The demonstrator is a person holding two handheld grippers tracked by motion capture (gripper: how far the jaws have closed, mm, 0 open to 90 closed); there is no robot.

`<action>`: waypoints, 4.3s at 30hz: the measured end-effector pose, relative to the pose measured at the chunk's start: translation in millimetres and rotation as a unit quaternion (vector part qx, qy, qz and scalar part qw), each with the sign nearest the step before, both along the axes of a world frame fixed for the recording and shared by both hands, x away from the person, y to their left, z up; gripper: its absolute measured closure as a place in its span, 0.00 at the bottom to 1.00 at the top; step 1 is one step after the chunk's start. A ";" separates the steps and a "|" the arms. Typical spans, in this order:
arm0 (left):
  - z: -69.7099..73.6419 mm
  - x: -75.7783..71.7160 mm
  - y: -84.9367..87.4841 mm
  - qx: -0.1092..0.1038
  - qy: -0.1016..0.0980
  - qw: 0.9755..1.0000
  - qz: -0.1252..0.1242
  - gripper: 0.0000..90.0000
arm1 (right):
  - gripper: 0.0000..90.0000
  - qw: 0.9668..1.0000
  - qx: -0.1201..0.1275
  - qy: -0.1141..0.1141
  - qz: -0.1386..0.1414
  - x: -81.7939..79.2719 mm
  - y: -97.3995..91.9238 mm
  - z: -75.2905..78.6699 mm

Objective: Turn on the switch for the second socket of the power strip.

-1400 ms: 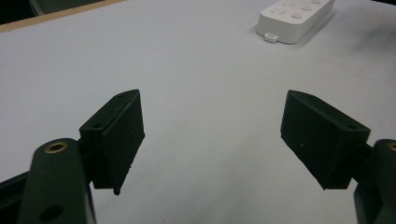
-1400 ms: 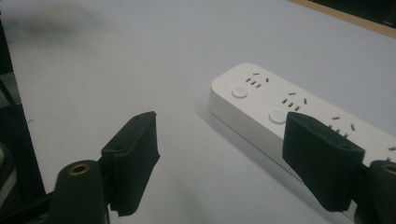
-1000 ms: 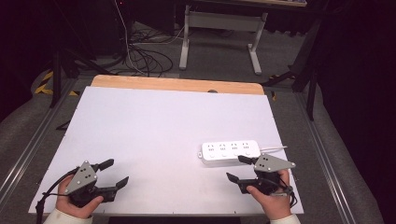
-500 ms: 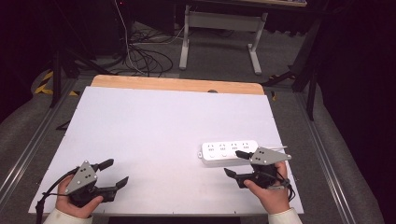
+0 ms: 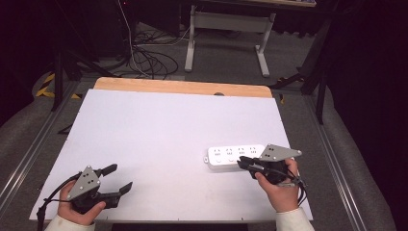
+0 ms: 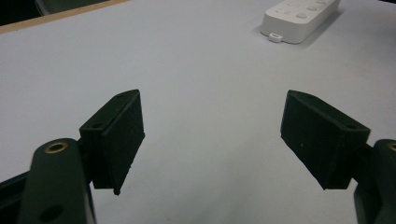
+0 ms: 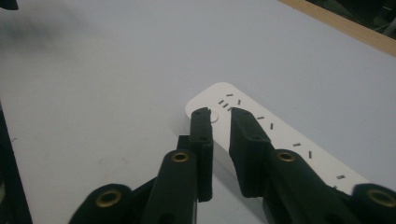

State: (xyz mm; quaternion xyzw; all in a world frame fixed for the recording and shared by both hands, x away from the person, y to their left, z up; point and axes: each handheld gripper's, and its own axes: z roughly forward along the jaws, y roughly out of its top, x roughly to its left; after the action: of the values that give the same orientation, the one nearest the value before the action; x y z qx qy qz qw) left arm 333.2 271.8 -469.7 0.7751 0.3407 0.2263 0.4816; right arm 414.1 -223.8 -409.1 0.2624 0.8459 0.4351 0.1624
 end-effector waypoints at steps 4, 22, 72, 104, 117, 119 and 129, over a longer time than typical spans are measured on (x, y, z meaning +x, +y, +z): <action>0.0 0.2 0.3 0.000 -0.001 1.000 0.001 0.24 | 1.00 1.000 -0.007 0.005 -0.005 5.9 -1.4 1.8; -0.5 0.5 0.2 0.000 0.002 1.000 0.004 0.25 | 1.00 0.996 -0.034 0.039 -0.073 39.8 -9.3 -10.1; -1.2 1.1 -0.1 0.001 0.004 1.000 0.002 0.25 | 1.00 0.988 -0.098 0.077 -0.094 55.2 4.1 -37.1; -1.6 0.9 -0.3 0.001 0.004 1.000 0.005 0.25 | 1.00 0.984 -0.123 0.079 -0.102 54.5 9.8 -39.9; -2.2 1.0 0.8 -0.004 0.005 1.000 0.009 0.25 | 1.00 0.984 -0.114 0.085 -0.103 55.1 8.0 -41.2; -2.0 1.5 1.1 -0.004 0.006 1.000 0.009 0.25 | 1.00 0.986 -0.102 0.078 -0.109 53.4 6.0 -42.9; -1.0 1.2 1.1 -0.001 0.003 1.000 0.006 0.25 | 1.00 0.994 -0.055 0.024 -0.095 39.1 2.7 -27.0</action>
State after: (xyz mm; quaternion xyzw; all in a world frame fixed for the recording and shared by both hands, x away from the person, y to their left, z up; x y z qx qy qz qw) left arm 334.3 272.8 -470.7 0.7731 0.3468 0.2266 0.4804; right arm 453.2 -221.1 -436.1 0.3428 0.8432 0.3642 0.1972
